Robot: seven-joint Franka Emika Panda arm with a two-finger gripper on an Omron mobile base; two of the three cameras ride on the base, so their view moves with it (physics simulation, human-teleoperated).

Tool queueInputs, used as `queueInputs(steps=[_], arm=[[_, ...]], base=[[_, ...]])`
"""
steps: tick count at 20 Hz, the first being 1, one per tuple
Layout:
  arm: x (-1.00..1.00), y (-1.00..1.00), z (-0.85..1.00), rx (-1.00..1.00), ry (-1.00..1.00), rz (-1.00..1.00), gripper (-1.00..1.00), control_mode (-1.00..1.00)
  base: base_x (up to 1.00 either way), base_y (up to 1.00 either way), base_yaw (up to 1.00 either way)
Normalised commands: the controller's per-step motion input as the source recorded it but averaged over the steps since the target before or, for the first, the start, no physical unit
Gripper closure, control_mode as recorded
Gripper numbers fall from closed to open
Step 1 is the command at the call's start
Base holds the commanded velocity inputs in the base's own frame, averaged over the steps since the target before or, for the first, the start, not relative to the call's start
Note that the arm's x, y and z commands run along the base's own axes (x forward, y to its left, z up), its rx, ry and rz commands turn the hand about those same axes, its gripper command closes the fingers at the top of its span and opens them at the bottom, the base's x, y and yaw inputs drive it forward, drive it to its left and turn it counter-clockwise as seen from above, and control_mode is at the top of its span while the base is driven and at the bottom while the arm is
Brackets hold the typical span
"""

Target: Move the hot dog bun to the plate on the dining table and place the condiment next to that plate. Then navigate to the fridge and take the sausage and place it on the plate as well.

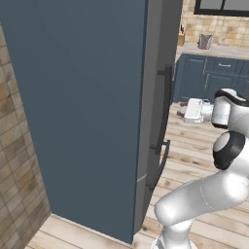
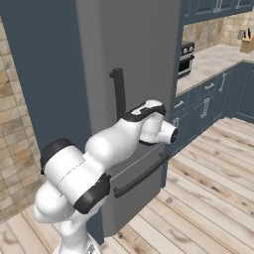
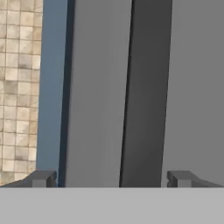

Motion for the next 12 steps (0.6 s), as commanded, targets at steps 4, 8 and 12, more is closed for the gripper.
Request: queueInputs(steps=[4,8,12], arm=[[0.09,0.04,0.0,0.0,0.0,-0.12,-1.0,-1.0],[0.04,0.0,0.0,0.0,0.0,-0.02,-1.0,-1.0],[0.06,-0.01,-0.01,0.0,0.0,0.0,-1.0,-1.0]], base=[[0.0,0.0,0.0],[0.0,0.0,0.0],[0.0,0.0,0.0]])
